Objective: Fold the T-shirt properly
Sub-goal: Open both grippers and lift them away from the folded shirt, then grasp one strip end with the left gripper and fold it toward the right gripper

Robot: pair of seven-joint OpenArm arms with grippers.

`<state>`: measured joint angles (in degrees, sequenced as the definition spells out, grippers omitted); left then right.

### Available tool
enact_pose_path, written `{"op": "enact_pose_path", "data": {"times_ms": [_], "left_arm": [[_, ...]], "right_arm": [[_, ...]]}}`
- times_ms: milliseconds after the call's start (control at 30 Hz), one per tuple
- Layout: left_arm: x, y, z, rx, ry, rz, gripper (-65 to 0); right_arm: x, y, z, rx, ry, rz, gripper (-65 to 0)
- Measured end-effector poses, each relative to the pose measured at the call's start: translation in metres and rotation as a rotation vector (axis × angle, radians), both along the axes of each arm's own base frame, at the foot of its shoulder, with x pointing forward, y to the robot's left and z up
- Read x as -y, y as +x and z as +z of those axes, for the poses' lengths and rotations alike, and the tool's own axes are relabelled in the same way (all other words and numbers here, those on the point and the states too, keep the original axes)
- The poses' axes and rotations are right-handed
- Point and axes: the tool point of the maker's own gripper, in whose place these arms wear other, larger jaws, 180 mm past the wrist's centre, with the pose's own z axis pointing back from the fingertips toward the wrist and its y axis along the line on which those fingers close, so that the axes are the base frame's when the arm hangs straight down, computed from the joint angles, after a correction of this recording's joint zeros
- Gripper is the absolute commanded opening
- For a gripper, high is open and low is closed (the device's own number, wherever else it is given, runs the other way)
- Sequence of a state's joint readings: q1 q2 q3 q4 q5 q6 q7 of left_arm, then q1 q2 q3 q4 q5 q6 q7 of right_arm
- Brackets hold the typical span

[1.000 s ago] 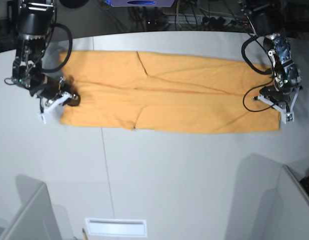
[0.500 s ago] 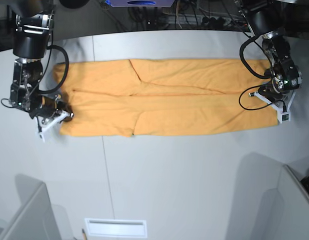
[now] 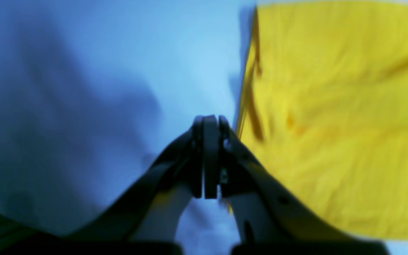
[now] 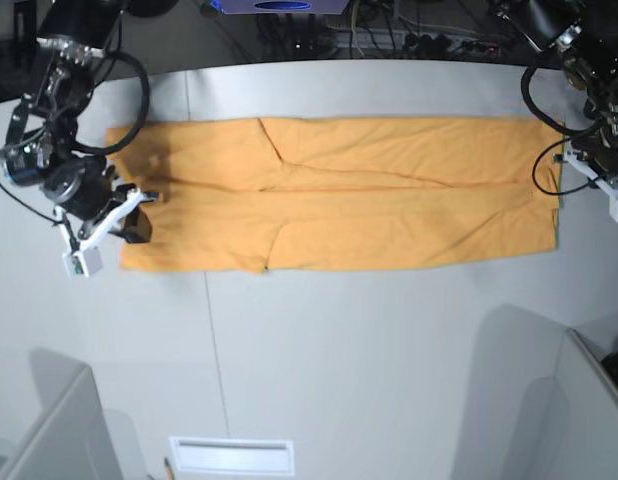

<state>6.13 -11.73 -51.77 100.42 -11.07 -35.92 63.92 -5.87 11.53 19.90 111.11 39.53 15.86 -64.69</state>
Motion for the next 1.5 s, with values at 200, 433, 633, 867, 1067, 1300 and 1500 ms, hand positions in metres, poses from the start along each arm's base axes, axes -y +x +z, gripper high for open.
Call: {"op": "enact_pose_path", "data": {"times_ms": [200, 433, 633, 867, 1067, 1300, 1500], "left_arm": [[-0.002, -0.01, -0.018, 0.074, -0.164, 0.034, -24.8], [0.01, -0.009, -0.046, 0.083, -0.325, 0.052, 0.0], [0.015, 0.011, -0.057, 0.113, -0.407, 0.076, 0.0], [0.023, 0.027, -0.068, 0.132, -0.472, 0.068, -1.8], [0.038, 0.044, -0.074, 0.147, -0.505, 0.014, -12.0], [0.03, 0.044, -0.086, 0.15, -0.497, 0.046, -40.2], [0.03, 0.041, -0.09, 0.134, -0.495, 0.049, -65.0]], "right_arm": [[-0.012, -0.031, -0.021, -0.066, 0.041, -0.01, -65.0], [-0.026, -0.049, -0.037, -0.093, 0.08, -0.026, -65.0], [-0.046, -0.053, -0.041, -0.11, 0.098, 0.032, -65.0], [-0.06, -0.059, -0.045, -0.129, 0.108, 0.07, -65.0], [-0.058, -0.059, -0.045, -0.127, 0.104, 0.068, -65.0], [-0.055, -0.065, -0.048, -0.107, 0.116, 0.04, -65.0], [-0.053, -0.071, -0.051, -0.094, 0.124, 0.019, -65.0]]}}
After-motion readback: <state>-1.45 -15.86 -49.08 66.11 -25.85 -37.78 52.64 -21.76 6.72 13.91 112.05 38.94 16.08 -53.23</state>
